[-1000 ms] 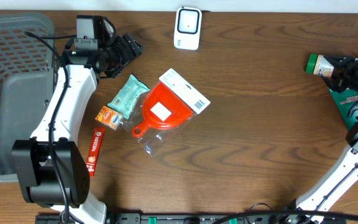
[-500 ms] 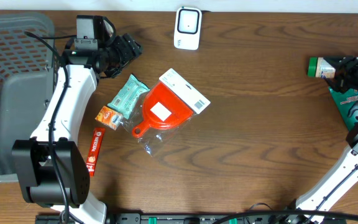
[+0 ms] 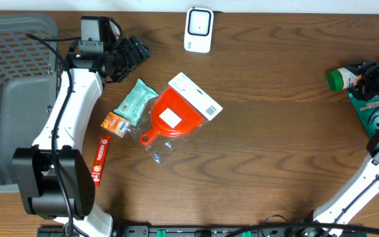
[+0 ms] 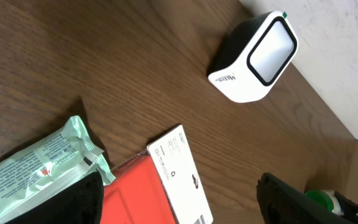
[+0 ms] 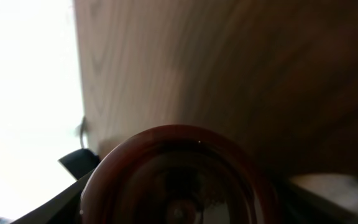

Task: Scan the item barcode
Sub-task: 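Lower the jar onto the table and open the right gripper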

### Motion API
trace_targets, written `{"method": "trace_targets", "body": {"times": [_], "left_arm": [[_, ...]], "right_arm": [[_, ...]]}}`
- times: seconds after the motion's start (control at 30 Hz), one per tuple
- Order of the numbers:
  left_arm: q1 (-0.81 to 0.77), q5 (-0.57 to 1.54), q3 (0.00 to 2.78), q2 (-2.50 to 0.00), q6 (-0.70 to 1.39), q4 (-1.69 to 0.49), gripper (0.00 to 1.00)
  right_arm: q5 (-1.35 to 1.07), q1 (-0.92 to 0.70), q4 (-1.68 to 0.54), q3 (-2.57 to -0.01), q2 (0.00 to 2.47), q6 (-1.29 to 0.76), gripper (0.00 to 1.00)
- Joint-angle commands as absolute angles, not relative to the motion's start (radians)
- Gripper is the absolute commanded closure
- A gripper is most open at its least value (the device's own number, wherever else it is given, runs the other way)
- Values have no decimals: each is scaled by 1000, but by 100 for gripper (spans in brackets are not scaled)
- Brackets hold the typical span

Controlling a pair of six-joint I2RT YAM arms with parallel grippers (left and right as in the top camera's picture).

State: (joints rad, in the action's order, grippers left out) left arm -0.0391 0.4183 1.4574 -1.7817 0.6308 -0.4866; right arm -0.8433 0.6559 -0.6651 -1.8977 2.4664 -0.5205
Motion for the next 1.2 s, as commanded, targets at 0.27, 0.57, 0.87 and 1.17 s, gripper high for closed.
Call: {"method": "trace_targets", "body": {"times": [0.27, 0.57, 0.87, 1.17], "left_arm": [[-34, 406, 1474, -1766, 621, -485, 22], [-34, 406, 1474, -1766, 621, -485, 22], [-34, 406, 1474, -1766, 611, -484, 22], [-34, 406, 1474, -1766, 595, -481, 22]], "right_arm": [[-438, 675, -696, -1848, 2548, -455, 9], [-526, 709, -666, -1848, 2547, -412, 3], [-659, 717, -625, -1852, 2486, -357, 5], [-644, 710, -633, -1852, 2304, -290, 1]]}}
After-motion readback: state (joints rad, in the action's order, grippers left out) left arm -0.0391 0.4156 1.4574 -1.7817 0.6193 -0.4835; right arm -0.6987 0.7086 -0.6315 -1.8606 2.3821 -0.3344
